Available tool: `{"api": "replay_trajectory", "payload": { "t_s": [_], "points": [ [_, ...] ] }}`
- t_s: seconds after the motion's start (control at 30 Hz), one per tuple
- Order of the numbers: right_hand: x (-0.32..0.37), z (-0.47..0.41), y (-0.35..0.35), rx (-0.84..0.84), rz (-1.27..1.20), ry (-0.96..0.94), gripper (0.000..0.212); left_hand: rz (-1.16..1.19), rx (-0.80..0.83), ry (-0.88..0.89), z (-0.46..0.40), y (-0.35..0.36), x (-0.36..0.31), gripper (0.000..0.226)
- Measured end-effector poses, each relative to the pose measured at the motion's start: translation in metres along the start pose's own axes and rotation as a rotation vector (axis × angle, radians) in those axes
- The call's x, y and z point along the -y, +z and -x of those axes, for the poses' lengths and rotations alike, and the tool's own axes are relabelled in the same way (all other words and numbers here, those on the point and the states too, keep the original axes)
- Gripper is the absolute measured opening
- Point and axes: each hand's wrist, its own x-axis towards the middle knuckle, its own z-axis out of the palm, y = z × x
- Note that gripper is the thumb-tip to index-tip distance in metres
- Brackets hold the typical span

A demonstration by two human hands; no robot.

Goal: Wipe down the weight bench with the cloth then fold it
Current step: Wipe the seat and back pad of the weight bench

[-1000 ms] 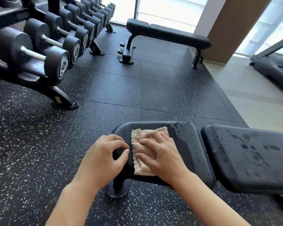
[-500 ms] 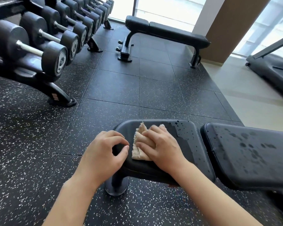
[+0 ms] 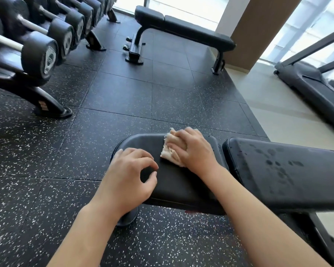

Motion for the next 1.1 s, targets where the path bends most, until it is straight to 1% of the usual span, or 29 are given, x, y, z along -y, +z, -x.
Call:
{"api": "replay_trajectory", "payload": {
  "t_s": [0.07, 0.17, 0.33, 0.43, 0.53, 0.63, 0.73, 0.87, 0.97, 1.1],
  "points": [
    [0.0, -0.003, 0.002, -0.012, -0.003, 0.005, 0.032, -0.018, 0.011, -0.002, -0.001, 0.005, -0.002, 0.015],
    [0.006, 0.025, -0.007, -0.015, -0.013, -0.044, 0.028, -0.027, 0.023, -0.002, -0.001, 0.009, -0.004, 0.015],
    [0.003, 0.102, -0.042, 0.098, -0.013, -0.153, 0.019, -0.032, 0.032, 0.044, 0.0, 0.025, -0.018, 0.013],
    [-0.009, 0.121, -0.053, 0.126, 0.017, -0.15, 0.024, -0.023, 0.037, 0.073, -0.006, 0.037, -0.025, 0.013],
    [-0.018, 0.107, -0.048, 0.115, 0.031, -0.129, 0.029, -0.019, 0.023, 0.071, -0.011, 0.045, -0.029, 0.014],
    [-0.034, 0.068, -0.034, 0.063, 0.06, -0.098, 0.032, -0.041, 0.008, 0.054, -0.01, 0.051, -0.032, 0.015],
    [-0.052, 0.018, -0.021, 0.008, 0.075, -0.02, 0.032, -0.049, 0.006, 0.058, -0.011, 0.052, -0.031, 0.016],
    [-0.063, -0.032, -0.009, -0.001, 0.1, 0.071, 0.032, -0.057, -0.011, 0.073, -0.011, 0.051, -0.033, 0.017],
    [-0.062, -0.028, -0.009, -0.018, 0.102, 0.061, 0.03, -0.063, -0.015, 0.07, -0.011, 0.051, -0.035, 0.017],
    [-0.051, 0.031, -0.024, -0.002, 0.027, -0.009, 0.032, -0.047, 0.009, 0.06, -0.011, 0.049, -0.033, 0.016]
  ]
}}
